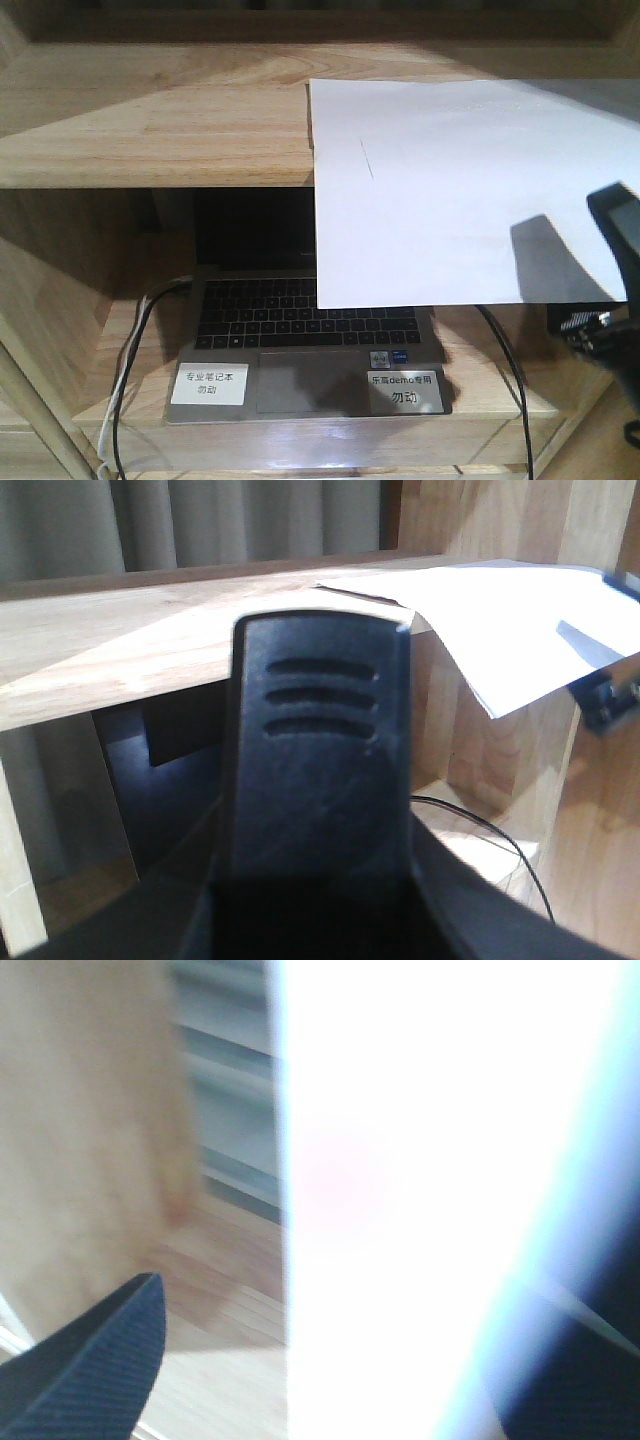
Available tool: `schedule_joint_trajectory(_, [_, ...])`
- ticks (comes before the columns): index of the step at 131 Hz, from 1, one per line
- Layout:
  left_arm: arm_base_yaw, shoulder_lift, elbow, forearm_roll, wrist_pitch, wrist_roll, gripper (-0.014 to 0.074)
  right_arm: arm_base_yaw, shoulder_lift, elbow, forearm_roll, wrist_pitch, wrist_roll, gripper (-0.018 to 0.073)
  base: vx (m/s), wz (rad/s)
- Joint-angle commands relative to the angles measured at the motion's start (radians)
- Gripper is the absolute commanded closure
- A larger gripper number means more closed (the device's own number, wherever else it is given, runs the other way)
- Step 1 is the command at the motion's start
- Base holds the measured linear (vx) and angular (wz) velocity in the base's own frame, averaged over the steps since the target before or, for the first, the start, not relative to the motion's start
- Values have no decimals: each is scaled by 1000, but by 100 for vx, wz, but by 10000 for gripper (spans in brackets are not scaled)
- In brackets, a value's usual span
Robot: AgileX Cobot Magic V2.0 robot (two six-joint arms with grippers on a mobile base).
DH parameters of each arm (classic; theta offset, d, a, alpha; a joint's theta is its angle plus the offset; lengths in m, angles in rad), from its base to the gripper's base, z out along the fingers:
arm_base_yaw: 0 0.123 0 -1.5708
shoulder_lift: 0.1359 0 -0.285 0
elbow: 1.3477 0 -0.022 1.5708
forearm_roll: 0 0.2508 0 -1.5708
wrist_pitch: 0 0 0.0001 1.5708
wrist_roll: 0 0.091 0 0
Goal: Grab stapler and paper to desk for stapling
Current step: 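Pinch the white paper edge with the right gripper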
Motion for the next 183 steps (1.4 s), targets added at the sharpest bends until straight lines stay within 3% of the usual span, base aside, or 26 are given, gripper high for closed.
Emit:
schedule_joint_trajectory(1, [-3, 14, -29, -10, -121, 1, 603, 2, 0, -47, 12, -194, -30, -31, 0, 0])
schedule_joint_trajectory(25, [-3, 14, -29, -10, -121, 1, 603, 2, 0, -48, 25, -194, -30, -17, 0, 0])
schedule_joint_trajectory(43, [-3, 14, -29, -10, -121, 1, 603, 2, 0, -48, 27, -194, -30, 50, 0, 0])
schedule_joint_trajectory(61, [-3, 14, -29, -10, -121, 1, 603, 2, 0, -48, 27, -194, -30, 181, 0, 0])
schedule_joint_trajectory(100, [-3, 14, -29, -10, -121, 1, 603, 2, 0, -48, 23, -194, -28, 577, 0, 0])
schedule_joint_trajectory(145, [-3, 14, -29, -10, -121, 1, 603, 2, -3, -48, 2, -194, -25, 569, 0, 0])
schedule_joint_trajectory(183, [-3, 14, -29, -10, -121, 1, 603, 2, -3, -97, -151, -192, -26, 568, 0, 0])
